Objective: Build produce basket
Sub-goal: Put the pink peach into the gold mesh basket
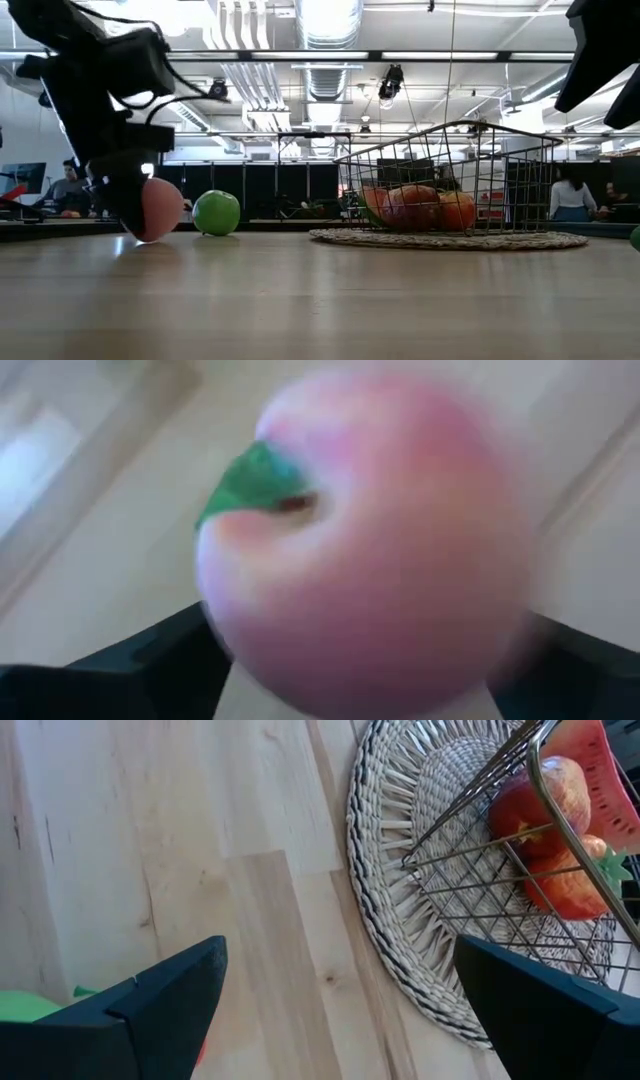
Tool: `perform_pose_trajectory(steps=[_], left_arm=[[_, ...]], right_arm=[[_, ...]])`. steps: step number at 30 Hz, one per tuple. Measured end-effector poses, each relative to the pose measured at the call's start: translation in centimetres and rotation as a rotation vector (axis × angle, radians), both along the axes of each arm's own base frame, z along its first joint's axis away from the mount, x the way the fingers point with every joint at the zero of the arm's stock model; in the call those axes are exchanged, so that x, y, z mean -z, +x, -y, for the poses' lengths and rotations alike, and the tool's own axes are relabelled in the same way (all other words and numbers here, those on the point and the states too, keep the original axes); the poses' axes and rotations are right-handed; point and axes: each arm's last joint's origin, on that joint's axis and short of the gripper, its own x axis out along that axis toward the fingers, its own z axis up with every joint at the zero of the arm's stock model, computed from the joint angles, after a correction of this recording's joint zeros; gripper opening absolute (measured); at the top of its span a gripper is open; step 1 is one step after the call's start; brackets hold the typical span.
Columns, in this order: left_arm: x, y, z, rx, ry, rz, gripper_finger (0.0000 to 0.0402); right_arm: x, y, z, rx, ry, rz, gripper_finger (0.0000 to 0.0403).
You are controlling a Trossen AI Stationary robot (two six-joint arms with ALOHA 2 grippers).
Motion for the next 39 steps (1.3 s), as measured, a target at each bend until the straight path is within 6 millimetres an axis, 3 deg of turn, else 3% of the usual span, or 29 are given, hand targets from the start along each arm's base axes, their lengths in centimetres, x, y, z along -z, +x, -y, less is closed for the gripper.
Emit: perform_pose_trajectory(steps=[5, 15, 21, 29, 33, 39], left_arm=[[0.8, 0.7, -0.3, 0.011, 0.017, 0.01, 0.0375], [1.1, 2.9, -0.6, 0.041, 0.151, 0.2, 0.0377], [0.5, 4.6, -0.8, 0.017, 0.237, 0.396, 0.0377], [-0.9, 7.6, -1.3, 0.14, 0.413, 0.604, 0.0377], [-0.7, 9.5, -2.9, 0.118, 0.461, 0.586, 0.0377], [-2.2, 12.4, -7.4, 0.037, 0.527, 0.562, 0.0377]], right_arm=[[0.4, -0.1, 0.1, 0.007, -0.004, -0.002, 0.0381], [0.7, -0.2, 0.3, 0.009, -0.008, -0.006, 0.0381], [0.7, -0.2, 0.2, 0.008, -0.003, -0.002, 0.0381], [0.7, -0.1, 0.2, 0.005, -0.019, 0.017, 0.0381], [0.7, -0.1, 0.2, 0.004, -0.02, 0.018, 0.0381], [0.7, -0.1, 0.3, 0.001, -0.037, 0.033, 0.0381]])
